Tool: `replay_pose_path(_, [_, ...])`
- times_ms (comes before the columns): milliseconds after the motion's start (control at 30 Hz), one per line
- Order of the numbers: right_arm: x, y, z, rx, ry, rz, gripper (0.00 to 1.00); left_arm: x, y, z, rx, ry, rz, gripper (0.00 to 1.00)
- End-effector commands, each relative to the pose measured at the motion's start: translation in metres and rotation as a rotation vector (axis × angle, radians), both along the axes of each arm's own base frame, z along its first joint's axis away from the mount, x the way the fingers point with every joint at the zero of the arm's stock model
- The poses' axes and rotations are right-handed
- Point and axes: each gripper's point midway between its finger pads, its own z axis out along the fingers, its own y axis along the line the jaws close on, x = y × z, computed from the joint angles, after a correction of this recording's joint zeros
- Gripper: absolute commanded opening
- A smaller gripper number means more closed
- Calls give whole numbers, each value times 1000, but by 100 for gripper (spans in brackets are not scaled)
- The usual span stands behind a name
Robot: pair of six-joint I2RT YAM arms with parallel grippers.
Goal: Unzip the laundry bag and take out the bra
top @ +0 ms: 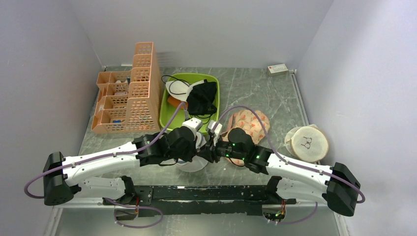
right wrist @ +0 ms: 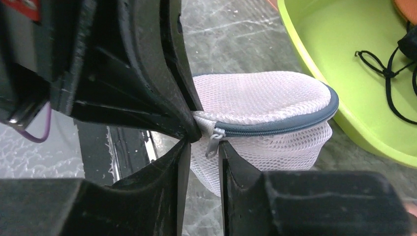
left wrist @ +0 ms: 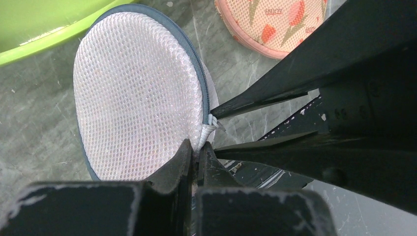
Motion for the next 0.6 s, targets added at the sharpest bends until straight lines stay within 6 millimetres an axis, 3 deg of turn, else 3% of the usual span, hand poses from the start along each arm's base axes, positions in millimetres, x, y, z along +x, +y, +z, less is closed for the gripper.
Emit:
replay_pose_path(0, [13, 1, -1, -18, -29, -85, 26, -2, -8, 10, -63, -2, -27, 7])
replay_pose_path(267, [19, -6, 6, 39, -37, -152, 15, -5, -9, 10, -66, 4, -47, 7])
replay_pose_path(567, [9, 0, 8, 49, -50, -82, 19, -7, -12, 6, -54, 18, -64, 7])
